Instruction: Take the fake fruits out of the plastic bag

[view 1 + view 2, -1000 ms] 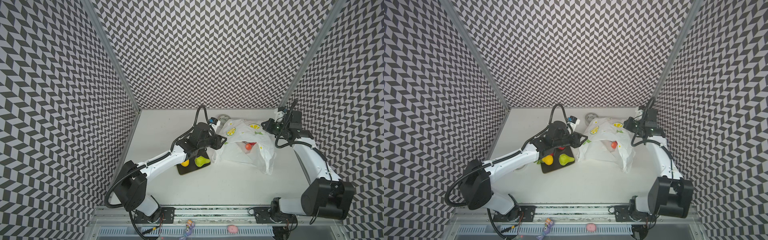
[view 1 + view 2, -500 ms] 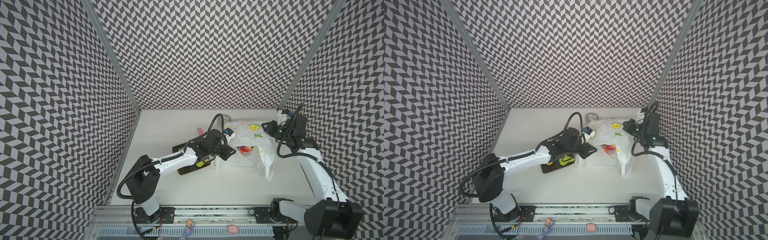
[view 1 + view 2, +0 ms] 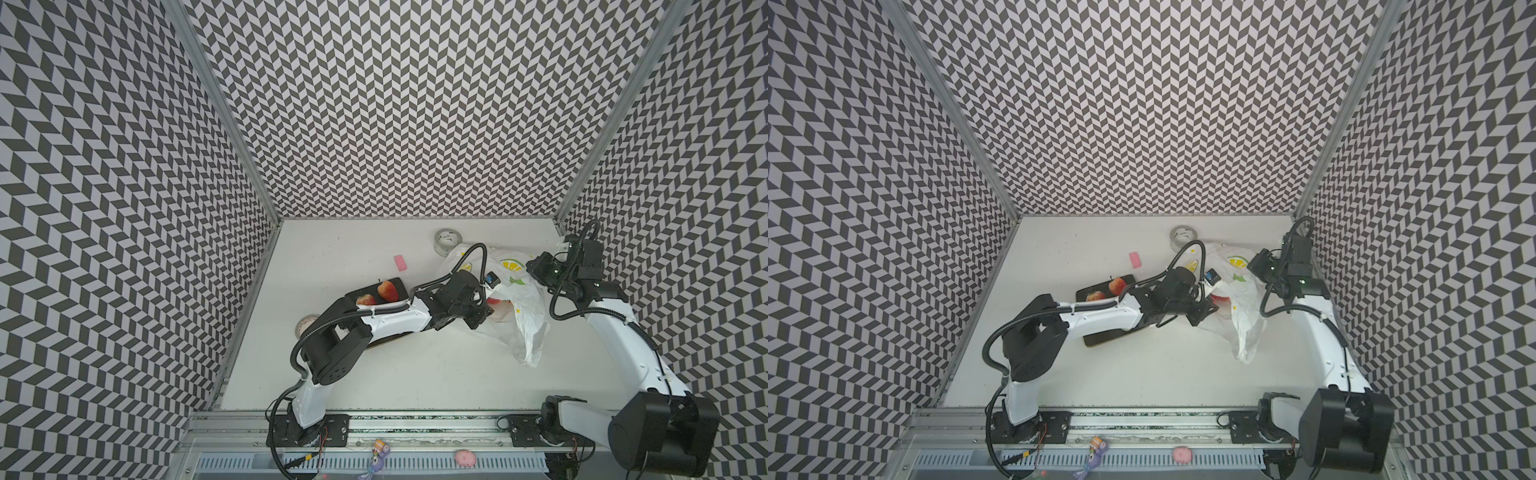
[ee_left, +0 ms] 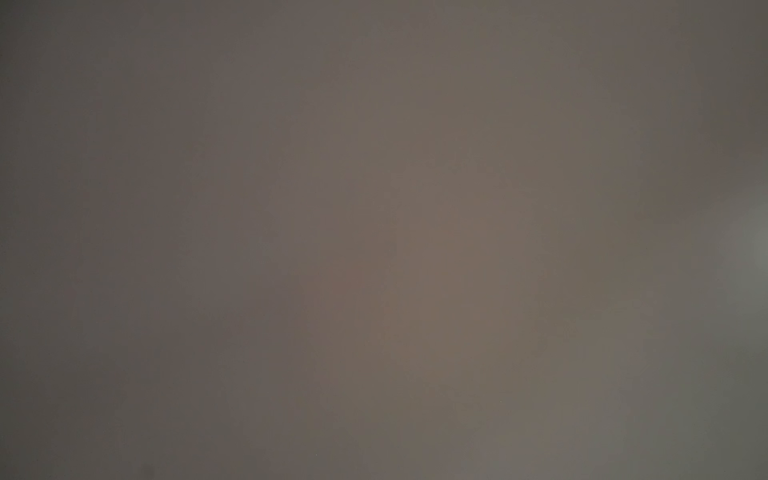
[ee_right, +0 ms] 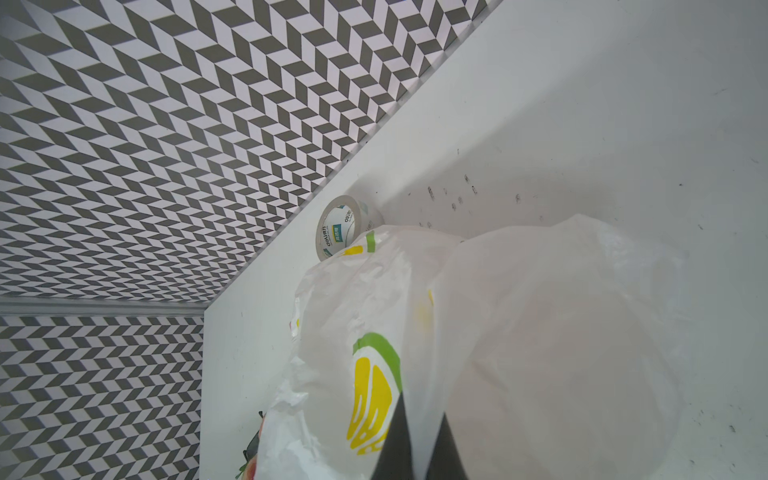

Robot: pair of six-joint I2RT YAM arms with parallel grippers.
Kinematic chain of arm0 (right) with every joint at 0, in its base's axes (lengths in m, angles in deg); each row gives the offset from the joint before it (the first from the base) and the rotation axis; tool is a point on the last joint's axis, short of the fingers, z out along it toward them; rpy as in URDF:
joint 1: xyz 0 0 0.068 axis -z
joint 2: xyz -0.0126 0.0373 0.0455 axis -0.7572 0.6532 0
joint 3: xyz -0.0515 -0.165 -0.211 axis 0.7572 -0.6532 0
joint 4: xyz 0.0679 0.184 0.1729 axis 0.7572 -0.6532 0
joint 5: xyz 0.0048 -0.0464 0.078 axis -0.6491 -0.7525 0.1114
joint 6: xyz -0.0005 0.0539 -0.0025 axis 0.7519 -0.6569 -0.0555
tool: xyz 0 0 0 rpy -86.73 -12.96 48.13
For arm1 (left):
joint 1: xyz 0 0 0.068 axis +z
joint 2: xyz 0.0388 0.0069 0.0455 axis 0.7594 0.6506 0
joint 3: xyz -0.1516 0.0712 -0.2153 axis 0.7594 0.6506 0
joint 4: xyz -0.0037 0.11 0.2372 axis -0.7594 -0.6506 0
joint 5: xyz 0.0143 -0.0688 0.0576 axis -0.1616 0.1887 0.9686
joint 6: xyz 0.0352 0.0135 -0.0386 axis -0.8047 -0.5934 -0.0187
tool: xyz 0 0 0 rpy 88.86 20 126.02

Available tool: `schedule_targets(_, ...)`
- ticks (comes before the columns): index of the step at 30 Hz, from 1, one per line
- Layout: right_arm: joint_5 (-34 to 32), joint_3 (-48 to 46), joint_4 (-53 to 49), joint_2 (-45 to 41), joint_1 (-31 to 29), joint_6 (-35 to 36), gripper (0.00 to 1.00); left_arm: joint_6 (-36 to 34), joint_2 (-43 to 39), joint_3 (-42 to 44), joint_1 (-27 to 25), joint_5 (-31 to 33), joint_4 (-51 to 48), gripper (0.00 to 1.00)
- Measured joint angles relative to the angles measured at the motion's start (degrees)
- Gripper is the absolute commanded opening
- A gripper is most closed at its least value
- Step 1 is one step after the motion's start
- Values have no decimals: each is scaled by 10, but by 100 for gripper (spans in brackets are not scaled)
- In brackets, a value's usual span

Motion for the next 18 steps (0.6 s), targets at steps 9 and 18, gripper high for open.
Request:
schedule_targets(9,-7,-7,1,-7,0,0,6,-22,107,-101,13,55,21,52)
schedule_targets(18,-7,-21,6,-21,0,-3,6,-27,148,-138,21,77,-23,57)
